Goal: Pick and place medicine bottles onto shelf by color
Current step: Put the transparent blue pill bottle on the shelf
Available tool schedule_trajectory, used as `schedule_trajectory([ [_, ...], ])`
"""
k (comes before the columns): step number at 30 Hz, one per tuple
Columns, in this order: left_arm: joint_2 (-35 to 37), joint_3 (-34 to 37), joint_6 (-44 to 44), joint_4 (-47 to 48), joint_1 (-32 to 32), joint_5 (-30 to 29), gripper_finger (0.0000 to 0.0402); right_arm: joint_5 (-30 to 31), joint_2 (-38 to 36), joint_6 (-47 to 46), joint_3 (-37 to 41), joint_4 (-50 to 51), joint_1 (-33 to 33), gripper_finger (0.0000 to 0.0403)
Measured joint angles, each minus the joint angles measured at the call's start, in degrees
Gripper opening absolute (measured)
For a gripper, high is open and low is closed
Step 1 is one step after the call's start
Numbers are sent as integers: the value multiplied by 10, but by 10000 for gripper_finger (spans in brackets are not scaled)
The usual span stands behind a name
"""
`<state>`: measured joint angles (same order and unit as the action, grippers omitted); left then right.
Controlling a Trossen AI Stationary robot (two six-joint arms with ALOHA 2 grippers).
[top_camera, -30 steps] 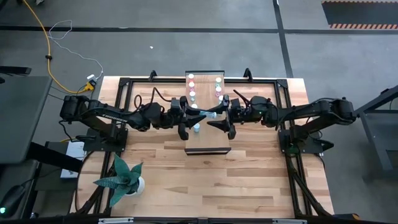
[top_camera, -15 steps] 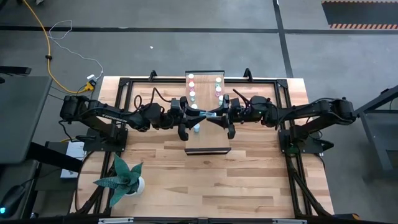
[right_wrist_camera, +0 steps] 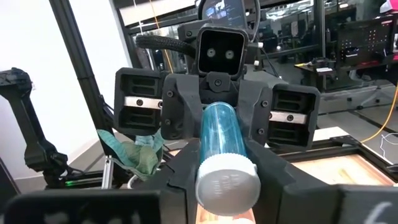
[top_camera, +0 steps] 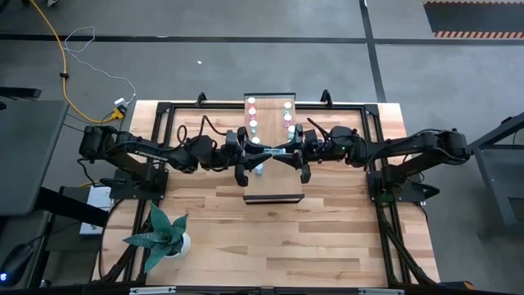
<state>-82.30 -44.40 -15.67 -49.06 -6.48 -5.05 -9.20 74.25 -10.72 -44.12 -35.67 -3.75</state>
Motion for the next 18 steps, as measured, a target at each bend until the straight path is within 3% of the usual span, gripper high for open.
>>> schedule_trajectory([
  [6,17,1,33,14,-2,5,120,20,-29,17,0,44,0,91],
  [12,70,1,38,115,-8,14,163,64,-91,33,-7,148,0,90],
  [18,169,0,63,285,3,14,193,150,-92,35,-152,534,9,90],
])
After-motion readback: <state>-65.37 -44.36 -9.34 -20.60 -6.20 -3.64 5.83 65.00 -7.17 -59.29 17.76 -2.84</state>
